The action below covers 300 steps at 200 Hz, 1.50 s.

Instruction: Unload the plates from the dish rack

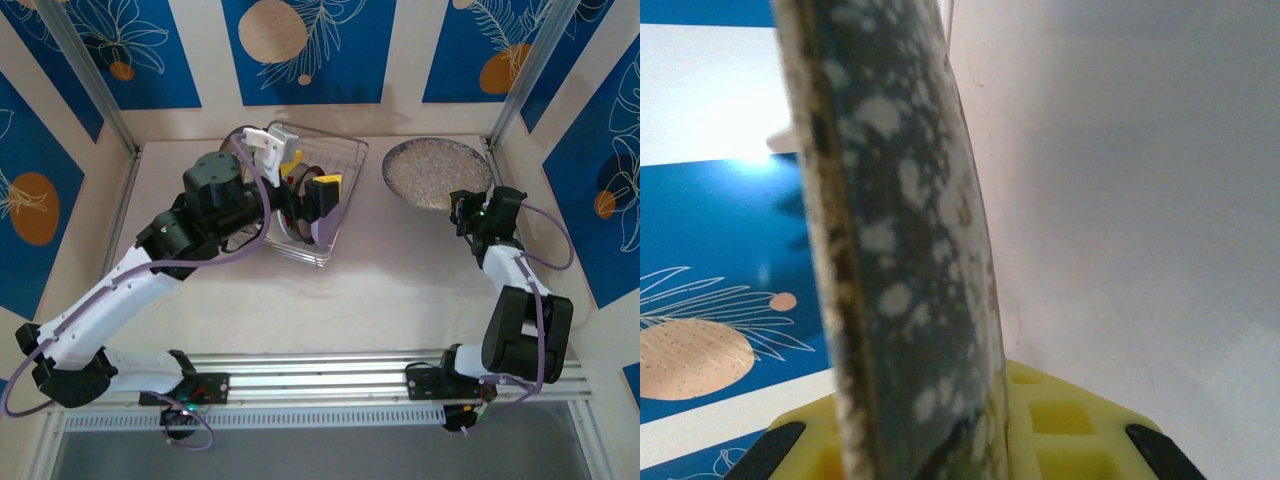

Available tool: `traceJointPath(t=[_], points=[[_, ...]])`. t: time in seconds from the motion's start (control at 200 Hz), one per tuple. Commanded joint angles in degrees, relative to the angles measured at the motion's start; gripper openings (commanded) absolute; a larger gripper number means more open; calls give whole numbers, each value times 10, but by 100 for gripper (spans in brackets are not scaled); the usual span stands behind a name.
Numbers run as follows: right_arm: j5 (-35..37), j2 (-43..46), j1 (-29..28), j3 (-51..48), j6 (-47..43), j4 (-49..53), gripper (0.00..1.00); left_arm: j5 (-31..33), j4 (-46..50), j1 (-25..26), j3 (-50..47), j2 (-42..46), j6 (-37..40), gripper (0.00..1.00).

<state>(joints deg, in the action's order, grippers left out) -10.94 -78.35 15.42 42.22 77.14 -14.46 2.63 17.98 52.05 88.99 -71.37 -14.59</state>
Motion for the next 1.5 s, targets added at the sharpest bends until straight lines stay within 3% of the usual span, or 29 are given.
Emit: traceJointPath(t=[0.0,0.41,0.69,1.215,1.495], points=[[-50,-4,9,17,-14,-210,0,27,-19,23,-14,18,15,100],[-74,-126,22,33,-23,-283,0,93,-14,81,-61,42,1,100],[-87,-204,24,50,-17,-323,0,171,-81,120,-117,62,22,100],[-96,-298,19,93,-21,-331,0,178,-74,128,-129,61,7,100],[-96,-324,8,133,-34,-261,3,187,-66,128,-132,71,2,100]])
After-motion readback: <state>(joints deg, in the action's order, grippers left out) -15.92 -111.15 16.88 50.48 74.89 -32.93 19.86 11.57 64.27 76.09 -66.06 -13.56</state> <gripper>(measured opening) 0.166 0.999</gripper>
